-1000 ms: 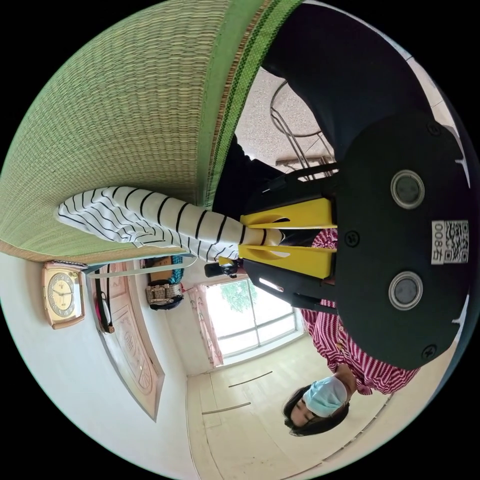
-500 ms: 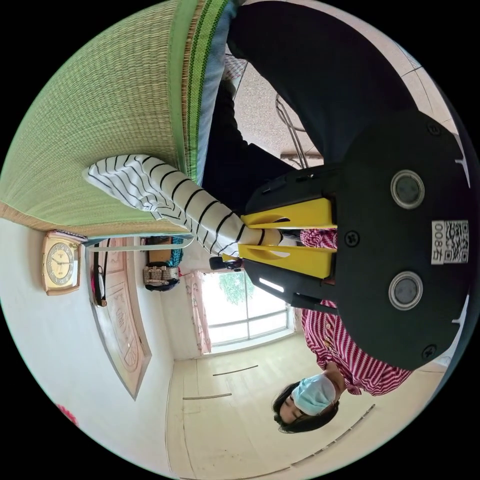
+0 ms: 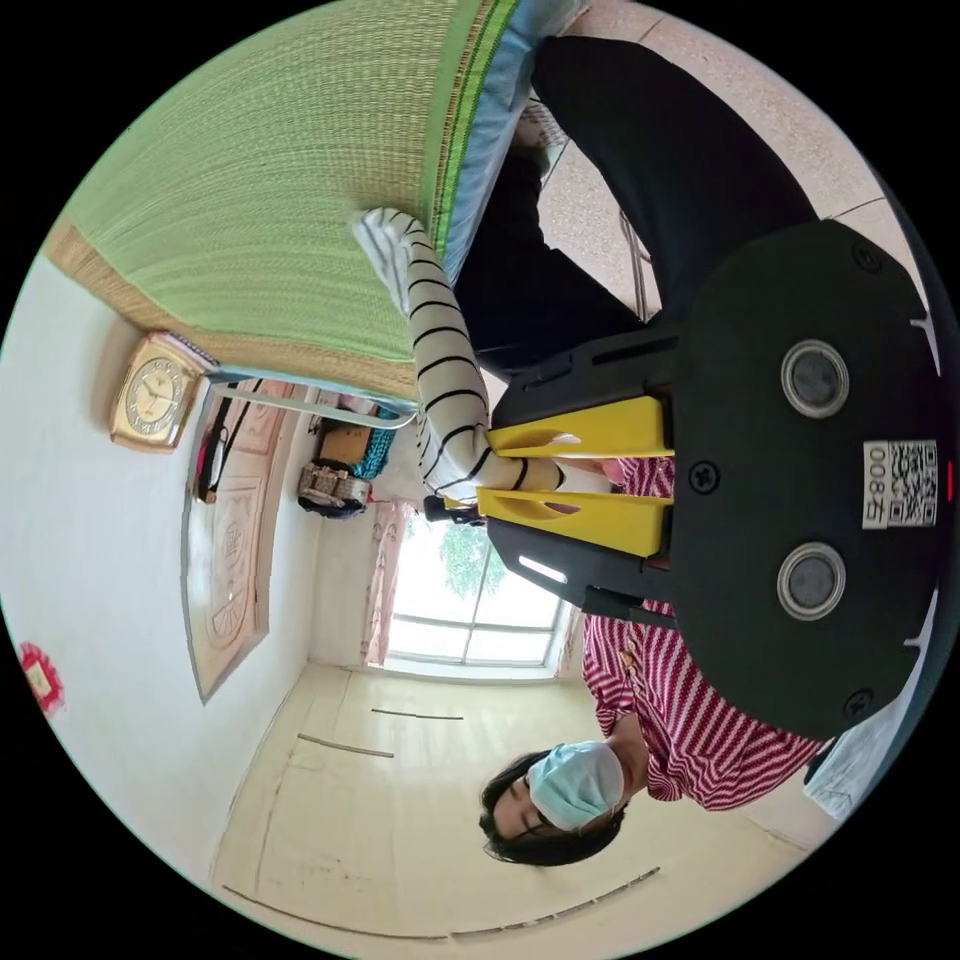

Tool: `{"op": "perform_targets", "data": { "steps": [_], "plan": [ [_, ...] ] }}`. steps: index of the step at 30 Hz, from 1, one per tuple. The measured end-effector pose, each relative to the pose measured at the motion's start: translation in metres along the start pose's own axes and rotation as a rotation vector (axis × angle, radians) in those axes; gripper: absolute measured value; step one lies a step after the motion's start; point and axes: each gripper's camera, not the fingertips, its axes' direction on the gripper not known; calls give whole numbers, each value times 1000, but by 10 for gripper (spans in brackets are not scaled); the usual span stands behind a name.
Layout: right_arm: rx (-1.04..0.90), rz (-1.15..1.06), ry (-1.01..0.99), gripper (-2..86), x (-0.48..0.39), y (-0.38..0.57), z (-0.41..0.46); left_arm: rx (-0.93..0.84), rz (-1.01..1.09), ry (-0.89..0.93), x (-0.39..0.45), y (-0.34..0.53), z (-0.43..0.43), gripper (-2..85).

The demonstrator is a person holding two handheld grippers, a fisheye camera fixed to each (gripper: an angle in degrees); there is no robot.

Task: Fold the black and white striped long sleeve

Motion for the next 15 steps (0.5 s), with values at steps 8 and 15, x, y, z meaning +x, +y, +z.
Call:
{"op": "perform_targets", "data": {
  "steps": [8, 15],
  "plan": [
    [39, -105, 3, 36, -64, 10, 6, -5, 37, 59, 54, -9, 16, 56],
    [55, -185, 38, 38, -120, 15, 15, -27, 72, 72, 97, -23, 33, 56]
  ]
}}
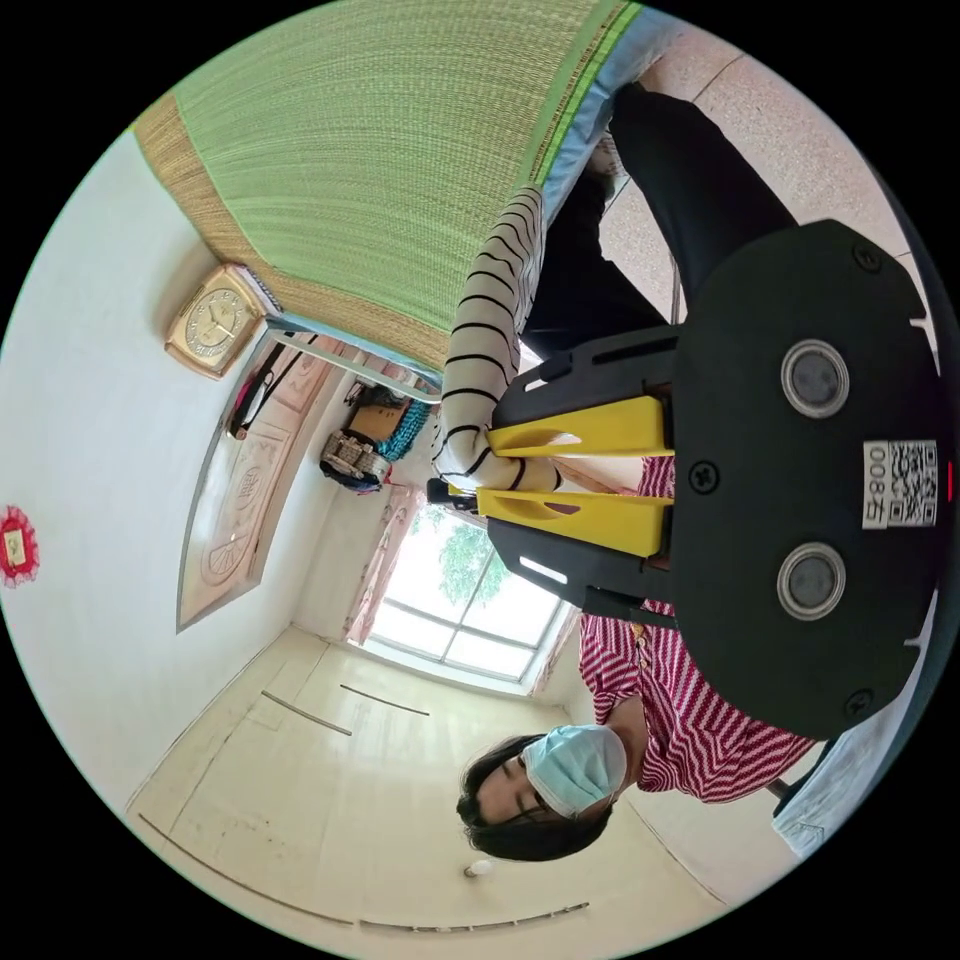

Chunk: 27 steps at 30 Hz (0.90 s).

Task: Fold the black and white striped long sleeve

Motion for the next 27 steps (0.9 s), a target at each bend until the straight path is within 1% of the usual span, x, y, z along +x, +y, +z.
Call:
{"op": "perform_targets", "data": {
  "steps": [11, 13, 14, 16, 18, 21, 27],
  "plan": [
    [62, -15, -4, 38, -46, 52, 12, -58, 12, 27, 50, 0, 48, 56],
    [79, 19, 6, 38, -49, 59, 15, -71, -39, 30, 52, -2, 56, 56],
    [85, 24, 8, 38, -51, 61, 16, -59, -6, 24, 64, -3, 59, 56],
    [95, -28, -11, 38, -70, 68, 21, -39, 43, 57, 82, -4, 63, 55],
    [103, -44, -28, 38, -81, 72, 23, -47, 41, 87, 90, -7, 70, 54],
    [101, -32, -14, 38, -93, 75, 29, -69, 18, 40, 101, -14, 80, 54],
    [108, -57, -9, 37, -126, 78, 33, -83, 0, 76, 126, -33, 108, 52]
  ]
}}
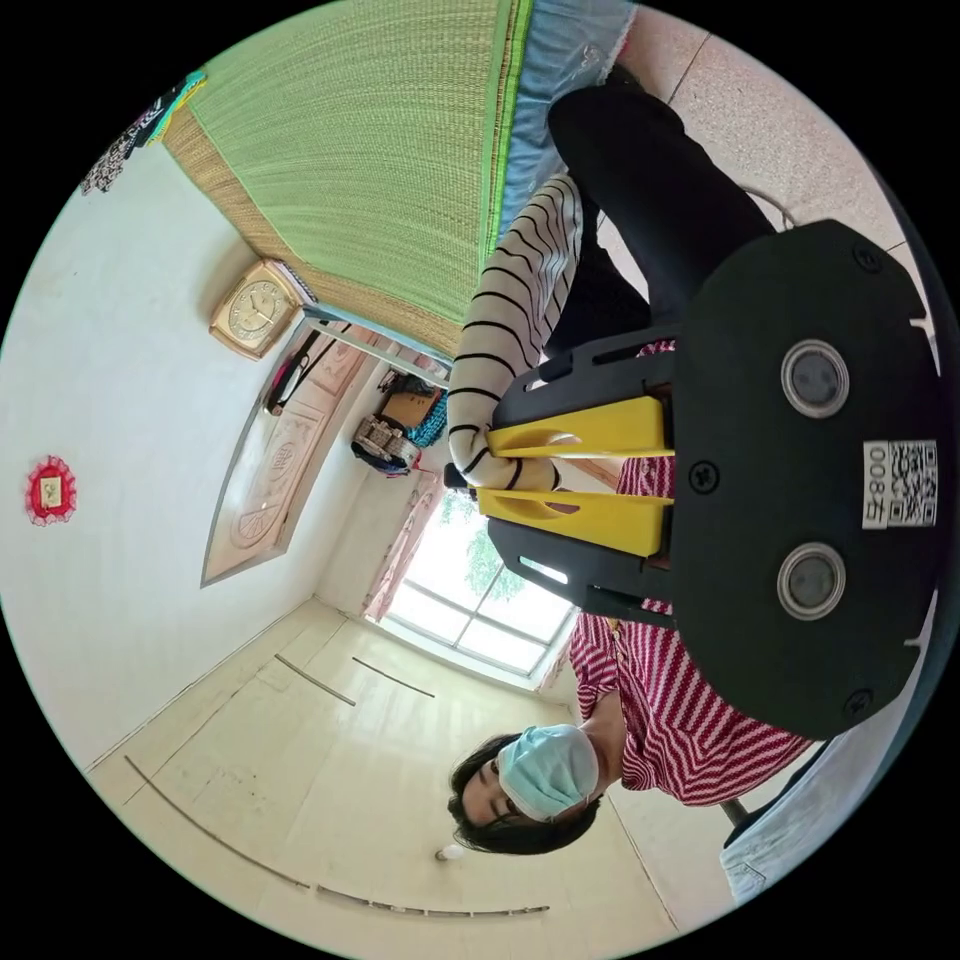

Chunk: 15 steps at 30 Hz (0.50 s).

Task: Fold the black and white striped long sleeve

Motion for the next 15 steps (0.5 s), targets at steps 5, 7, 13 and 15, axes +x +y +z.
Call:
{"op": "perform_targets", "data": {
  "steps": [5, 7, 13, 15],
  "plan": [
    [25, -15, 8, 39, -24, -6, -7, -36, -18, 29, 17, -43, 33, 50],
    [48, -18, 14, 39, -33, -12, -14, -61, -23, 28, 21, -64, 45, 50],
    [114, 28, 35, 42, -30, -42, -37, -118, -64, 41, 15, -146, 89, 50],
    [134, 53, 38, 42, -22, -58, -44, -125, -85, 50, 6, -173, 101, 51]
  ]
}}
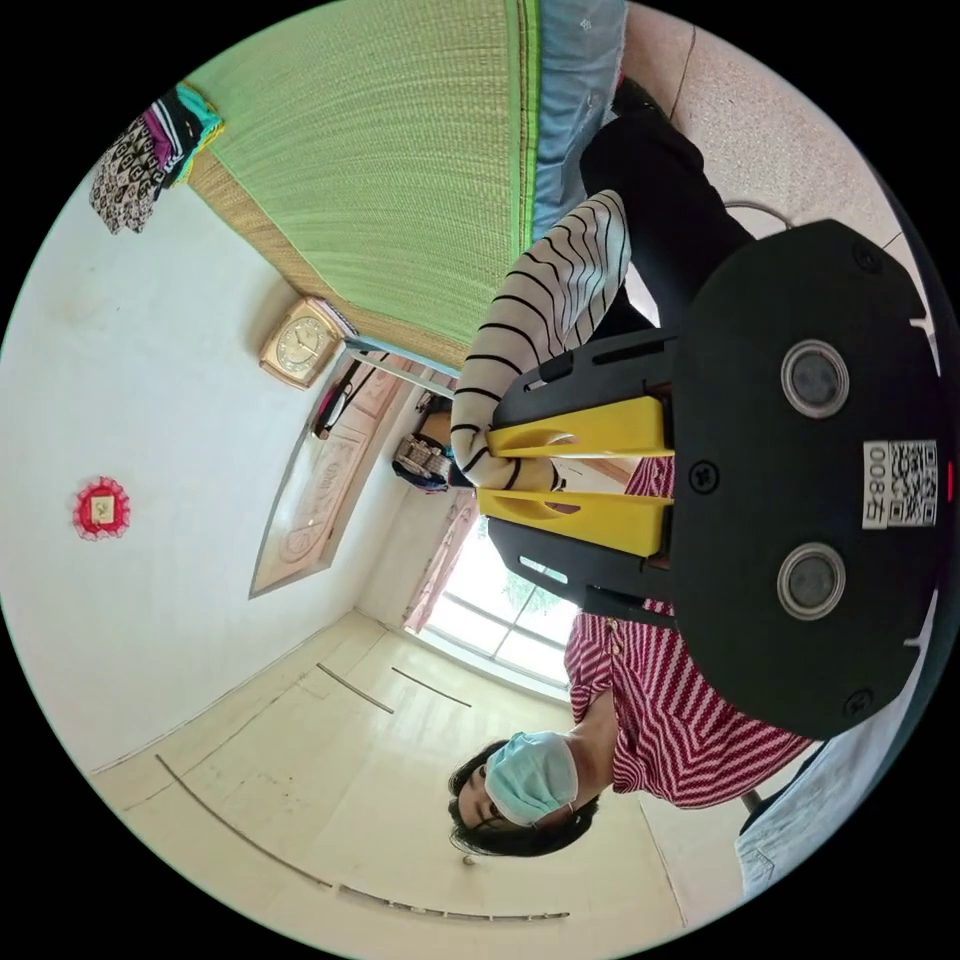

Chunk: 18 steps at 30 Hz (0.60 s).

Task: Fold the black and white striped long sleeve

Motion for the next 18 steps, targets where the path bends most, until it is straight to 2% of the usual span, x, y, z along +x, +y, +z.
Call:
{"op": "perform_targets", "data": {
  "steps": [5, 8, 13, 18],
  "plan": [
    [20, 50, 26, 42, 25, -76, -3, 3, -30, 29, -27, -107, 12, 53],
    [0, 55, 49, 44, 43, -156, 0, 25, -20, 40, -42, -186, 9, 54],
    [-38, -3, 103, 44, 72, -362, 9, 97, 57, 2, -43, -343, -2, 54],
    [-7, -92, 121, 41, 47, -565, -7, 192, 204, -104, 17, -504, 6, 54]
  ]
}}
